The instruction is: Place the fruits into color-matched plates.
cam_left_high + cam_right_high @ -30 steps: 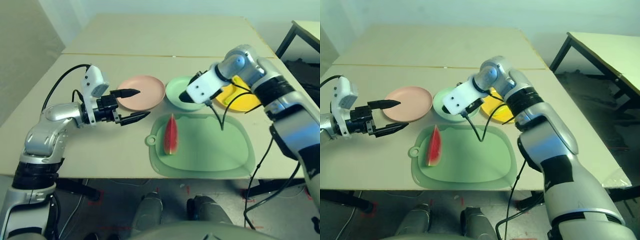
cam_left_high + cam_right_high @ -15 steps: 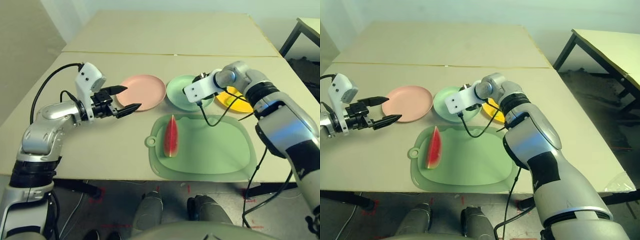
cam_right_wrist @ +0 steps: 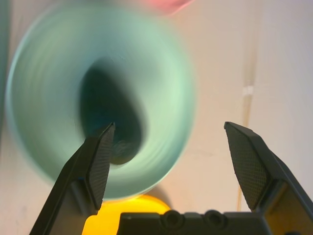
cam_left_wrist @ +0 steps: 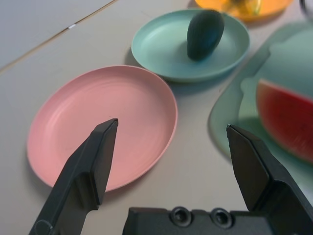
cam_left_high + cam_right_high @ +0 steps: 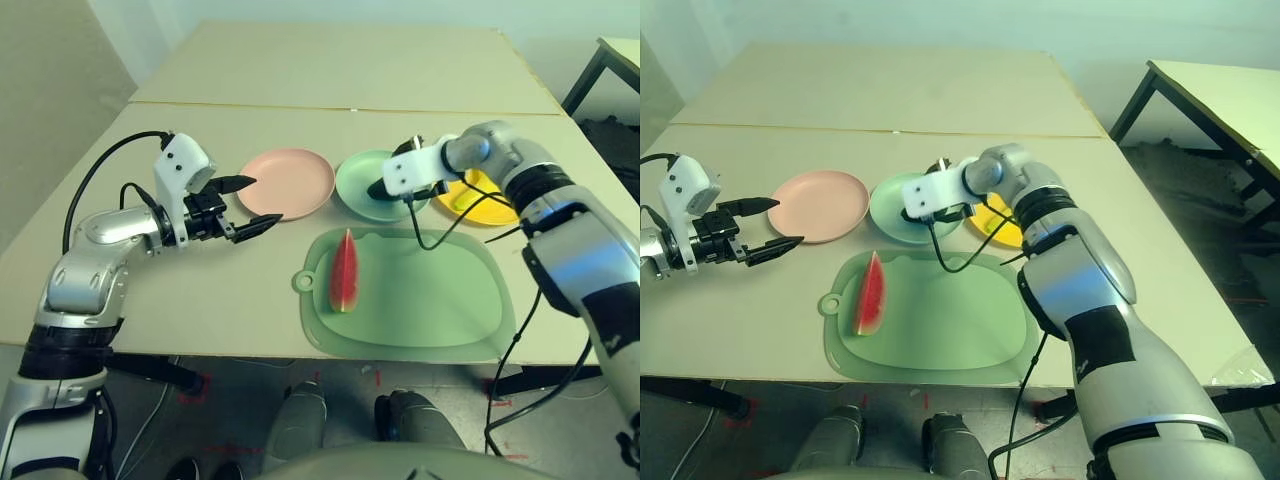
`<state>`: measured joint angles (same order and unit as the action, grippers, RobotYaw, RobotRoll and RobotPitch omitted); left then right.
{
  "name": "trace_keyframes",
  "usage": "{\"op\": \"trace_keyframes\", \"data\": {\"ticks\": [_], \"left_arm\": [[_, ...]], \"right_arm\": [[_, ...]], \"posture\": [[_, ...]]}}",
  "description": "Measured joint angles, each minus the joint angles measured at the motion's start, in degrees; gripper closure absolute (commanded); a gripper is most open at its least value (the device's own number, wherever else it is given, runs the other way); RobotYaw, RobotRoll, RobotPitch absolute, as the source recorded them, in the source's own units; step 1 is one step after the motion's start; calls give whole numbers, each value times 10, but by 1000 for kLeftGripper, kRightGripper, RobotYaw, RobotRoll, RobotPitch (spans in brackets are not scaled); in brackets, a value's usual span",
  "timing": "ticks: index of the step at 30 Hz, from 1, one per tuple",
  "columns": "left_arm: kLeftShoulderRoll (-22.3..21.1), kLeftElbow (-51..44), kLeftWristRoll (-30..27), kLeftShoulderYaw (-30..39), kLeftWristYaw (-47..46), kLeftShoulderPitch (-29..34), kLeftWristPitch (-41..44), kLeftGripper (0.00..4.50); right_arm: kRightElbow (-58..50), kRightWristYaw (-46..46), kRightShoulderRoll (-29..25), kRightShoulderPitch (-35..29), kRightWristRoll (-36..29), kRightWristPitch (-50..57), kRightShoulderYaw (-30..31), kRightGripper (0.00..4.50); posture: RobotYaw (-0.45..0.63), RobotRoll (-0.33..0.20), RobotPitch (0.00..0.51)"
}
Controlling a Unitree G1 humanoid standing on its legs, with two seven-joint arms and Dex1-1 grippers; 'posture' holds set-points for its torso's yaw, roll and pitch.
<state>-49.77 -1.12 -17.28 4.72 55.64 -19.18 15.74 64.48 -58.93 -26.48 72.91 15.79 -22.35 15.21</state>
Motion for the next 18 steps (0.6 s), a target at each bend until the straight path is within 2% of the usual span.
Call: {"op": "trace_keyframes", "data": {"ticks": [4,7,9,12,14,18], "left_arm": [[-16,59,23,-8,43,-18,-72,0],[-11,93,38,-29,90,-60,-143,0],[-1,109,42,-45,119,-92,-184,0],[25,128,46,-80,163,-131,-229,0],[43,140,51,-107,193,-151,-249,0],[66,171,65,-144,240,-202,-287,0]], "right_arm": [[-202,-32,-35,-134,-122,186,-102,15],[-443,-16,-42,-301,-240,396,-186,15],[-562,0,-43,-396,-296,468,-223,15],[-677,2,-38,-533,-355,497,-247,15],[-709,0,-27,-604,-387,497,-256,15],[-713,-5,-20,-655,-427,448,-292,15]], "posture": [[97,0,90],[55,0,82],[45,0,82],[36,0,79],[34,0,79],[41,0,75]]}}
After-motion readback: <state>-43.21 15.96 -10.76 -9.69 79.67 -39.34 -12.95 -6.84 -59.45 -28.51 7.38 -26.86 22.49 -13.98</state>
